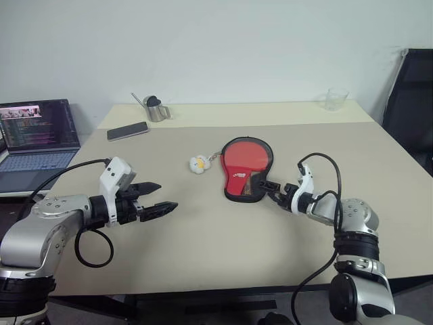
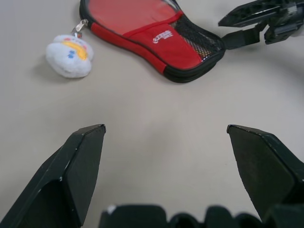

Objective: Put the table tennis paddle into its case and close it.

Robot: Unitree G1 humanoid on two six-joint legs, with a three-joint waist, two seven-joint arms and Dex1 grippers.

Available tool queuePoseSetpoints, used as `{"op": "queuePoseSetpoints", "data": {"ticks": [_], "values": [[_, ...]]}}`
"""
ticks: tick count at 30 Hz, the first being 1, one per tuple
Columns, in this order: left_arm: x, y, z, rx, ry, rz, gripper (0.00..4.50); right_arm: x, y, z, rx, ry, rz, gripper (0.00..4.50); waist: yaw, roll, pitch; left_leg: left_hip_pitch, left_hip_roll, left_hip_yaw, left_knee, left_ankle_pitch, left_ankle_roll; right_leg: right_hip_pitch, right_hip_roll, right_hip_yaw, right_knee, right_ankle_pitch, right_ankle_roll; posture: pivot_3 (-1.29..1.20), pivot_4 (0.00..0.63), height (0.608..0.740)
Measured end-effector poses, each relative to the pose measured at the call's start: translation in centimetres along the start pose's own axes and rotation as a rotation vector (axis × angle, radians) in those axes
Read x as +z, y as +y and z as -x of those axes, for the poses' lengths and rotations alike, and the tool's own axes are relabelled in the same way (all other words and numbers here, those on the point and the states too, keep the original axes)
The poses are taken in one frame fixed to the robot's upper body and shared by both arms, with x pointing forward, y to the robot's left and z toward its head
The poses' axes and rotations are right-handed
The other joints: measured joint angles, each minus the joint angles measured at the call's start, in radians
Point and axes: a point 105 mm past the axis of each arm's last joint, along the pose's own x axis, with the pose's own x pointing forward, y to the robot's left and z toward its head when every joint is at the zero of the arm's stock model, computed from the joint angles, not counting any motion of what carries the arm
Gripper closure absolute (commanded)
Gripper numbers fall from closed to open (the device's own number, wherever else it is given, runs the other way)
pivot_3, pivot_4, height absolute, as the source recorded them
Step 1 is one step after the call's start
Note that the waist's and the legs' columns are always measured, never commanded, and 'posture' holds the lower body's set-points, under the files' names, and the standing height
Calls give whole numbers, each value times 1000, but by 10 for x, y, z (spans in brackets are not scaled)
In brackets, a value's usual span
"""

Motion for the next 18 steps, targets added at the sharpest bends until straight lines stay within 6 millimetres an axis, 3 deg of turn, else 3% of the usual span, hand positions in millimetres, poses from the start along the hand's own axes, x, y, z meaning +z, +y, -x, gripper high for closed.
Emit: {"op": "queuePoseSetpoints", "data": {"ticks": [18], "values": [[1,-7,10,53,13,10,34,-19,25,-37,60,33,-34,0,-17,0,0,5,2,2,-1,0,1,2,2,2,1,0,-1,0,150,740]]}}
